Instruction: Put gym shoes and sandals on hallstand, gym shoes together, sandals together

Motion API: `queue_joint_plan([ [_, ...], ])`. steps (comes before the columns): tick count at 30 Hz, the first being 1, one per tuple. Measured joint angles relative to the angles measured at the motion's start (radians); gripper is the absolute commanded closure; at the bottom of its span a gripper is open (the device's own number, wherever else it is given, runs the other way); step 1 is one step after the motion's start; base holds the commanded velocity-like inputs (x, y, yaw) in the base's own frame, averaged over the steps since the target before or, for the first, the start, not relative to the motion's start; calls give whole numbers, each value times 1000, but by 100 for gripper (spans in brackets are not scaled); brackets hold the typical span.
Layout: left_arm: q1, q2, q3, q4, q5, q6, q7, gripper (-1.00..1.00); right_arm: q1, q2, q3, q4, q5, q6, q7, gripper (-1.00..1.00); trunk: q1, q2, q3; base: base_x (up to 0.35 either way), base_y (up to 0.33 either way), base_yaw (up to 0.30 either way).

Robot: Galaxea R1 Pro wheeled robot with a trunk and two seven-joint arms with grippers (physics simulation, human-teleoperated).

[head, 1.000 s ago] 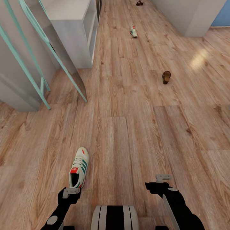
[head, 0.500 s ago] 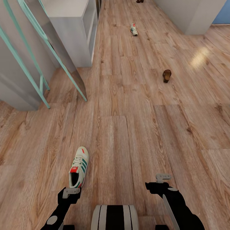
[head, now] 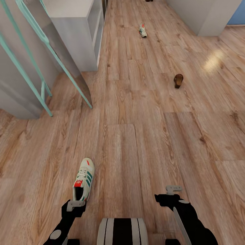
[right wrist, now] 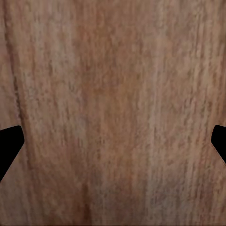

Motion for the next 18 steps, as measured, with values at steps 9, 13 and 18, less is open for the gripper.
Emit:
queue_joint_plan([
  [9,0,0,0,0,0,0,0,-100,0,0,0,0,0,0,0,-100,0,0,0,19,0,0],
  [13,0,0,0,0,0,0,0,-100,0,0,0,0,0,0,0,-100,0,0,0,1,0,0],
  [18,0,0,0,0,0,0,0,-100,0,0,0,0,0,0,0,-100,0,0,0,0,0,0],
])
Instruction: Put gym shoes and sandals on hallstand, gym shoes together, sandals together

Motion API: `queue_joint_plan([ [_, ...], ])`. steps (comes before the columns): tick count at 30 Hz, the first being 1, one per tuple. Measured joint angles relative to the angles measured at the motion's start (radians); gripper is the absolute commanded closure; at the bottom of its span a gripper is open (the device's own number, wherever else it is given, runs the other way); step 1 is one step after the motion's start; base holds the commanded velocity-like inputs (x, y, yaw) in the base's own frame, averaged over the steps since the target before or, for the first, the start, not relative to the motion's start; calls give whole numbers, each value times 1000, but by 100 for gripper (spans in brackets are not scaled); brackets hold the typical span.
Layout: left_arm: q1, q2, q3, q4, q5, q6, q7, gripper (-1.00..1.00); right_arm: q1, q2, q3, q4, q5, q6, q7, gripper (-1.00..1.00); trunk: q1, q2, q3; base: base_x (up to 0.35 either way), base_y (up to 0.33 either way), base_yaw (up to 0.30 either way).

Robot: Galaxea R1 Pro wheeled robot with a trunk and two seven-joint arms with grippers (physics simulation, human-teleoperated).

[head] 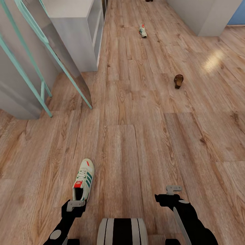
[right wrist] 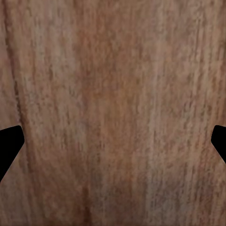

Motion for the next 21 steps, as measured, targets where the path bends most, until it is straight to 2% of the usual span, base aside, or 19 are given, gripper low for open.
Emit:
queue_joint_plan([
  [17,0,0,0,0,1,0,0,-100,0,0,0,0,0,0,0,-100,0,0,0,27,0,0],
  [18,0,0,0,0,1,0,0,100,0,0,0,0,0,0,0,-100,0,0,0,4,0,0],
  [21,0,1,0,0,2,0,0,100,0,0,0,0,0,0,0,-100,0,0,0,2,0,0],
])
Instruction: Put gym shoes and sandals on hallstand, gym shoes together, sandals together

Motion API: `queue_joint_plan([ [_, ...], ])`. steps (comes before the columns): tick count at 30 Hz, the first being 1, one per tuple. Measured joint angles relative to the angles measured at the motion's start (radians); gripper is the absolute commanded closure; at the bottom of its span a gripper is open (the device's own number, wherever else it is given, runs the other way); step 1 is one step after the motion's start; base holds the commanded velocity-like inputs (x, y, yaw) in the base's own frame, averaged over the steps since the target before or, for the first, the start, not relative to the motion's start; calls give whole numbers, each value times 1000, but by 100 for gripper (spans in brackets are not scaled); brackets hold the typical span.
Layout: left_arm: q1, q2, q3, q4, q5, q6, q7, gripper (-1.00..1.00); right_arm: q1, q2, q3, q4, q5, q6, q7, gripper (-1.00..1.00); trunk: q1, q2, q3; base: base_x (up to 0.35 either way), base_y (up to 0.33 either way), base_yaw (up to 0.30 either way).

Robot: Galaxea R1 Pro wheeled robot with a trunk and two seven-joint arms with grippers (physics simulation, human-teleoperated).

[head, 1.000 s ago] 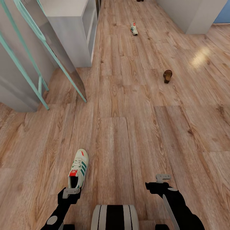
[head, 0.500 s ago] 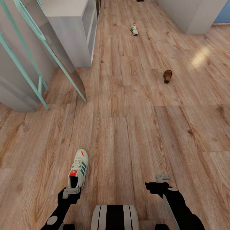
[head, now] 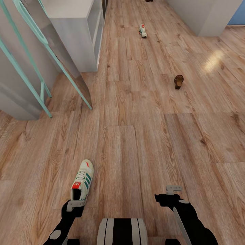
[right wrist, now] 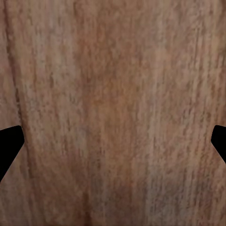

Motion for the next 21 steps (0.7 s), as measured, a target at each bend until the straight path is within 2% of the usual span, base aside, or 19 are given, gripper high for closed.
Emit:
queue_joint_plan([
  [21,0,1,1,-1,1,0,0,100,0,0,0,0,0,0,0,-100,0,0,0,0,0,0],
])
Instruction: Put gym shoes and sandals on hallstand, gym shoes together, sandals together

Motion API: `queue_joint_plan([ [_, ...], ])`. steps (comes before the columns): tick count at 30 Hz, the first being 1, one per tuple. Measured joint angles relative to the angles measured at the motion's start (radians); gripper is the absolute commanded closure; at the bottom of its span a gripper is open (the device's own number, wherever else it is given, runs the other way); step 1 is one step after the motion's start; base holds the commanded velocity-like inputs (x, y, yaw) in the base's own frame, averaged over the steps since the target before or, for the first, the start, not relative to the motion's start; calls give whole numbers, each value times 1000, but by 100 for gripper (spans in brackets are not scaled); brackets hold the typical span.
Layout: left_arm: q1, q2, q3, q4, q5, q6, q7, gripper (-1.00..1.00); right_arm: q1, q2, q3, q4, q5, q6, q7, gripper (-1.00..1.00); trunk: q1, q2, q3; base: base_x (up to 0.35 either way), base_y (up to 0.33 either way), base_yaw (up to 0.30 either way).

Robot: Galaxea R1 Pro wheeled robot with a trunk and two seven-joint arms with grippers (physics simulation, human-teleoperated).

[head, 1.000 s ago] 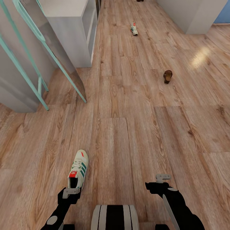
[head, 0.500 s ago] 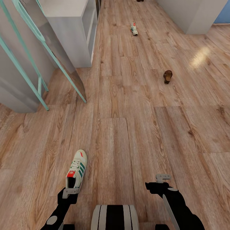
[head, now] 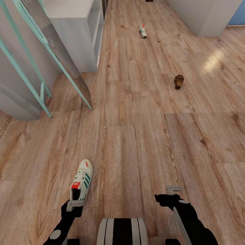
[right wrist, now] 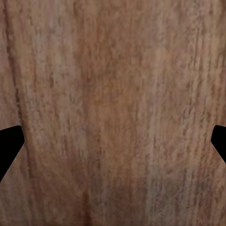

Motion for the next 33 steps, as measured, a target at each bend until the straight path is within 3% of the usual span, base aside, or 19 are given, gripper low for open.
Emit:
queue_joint_plan([
  [16,0,-1,0,-7,0,0,1,100,0,0,1,-1,0,1,0,-100,-7,4,62,0,0,0],
  [23,0,-3,-2,-110,0,21,1,100,0,1,3,-33,0,3,0,-100,-10,5,89,0,0,0],
  [27,0,-5,-3,-243,0,141,1,100,1,0,2,-43,0,3,0,-100,-12,6,104,0,0,0],
  [28,0,-5,-5,-350,0,280,1,100,1,0,1,-45,0,3,1,-100,-13,7,108,0,0,0],
  [31,0,-9,-7,-468,0,384,0,100,1,0,0,-45,0,3,1,-100,-14,7,120,0,0,0],
  [33,0,-19,-8,-517,0,414,1,100,1,0,1,-46,0,3,1,-100,-15,8,128,0,0,0],
])
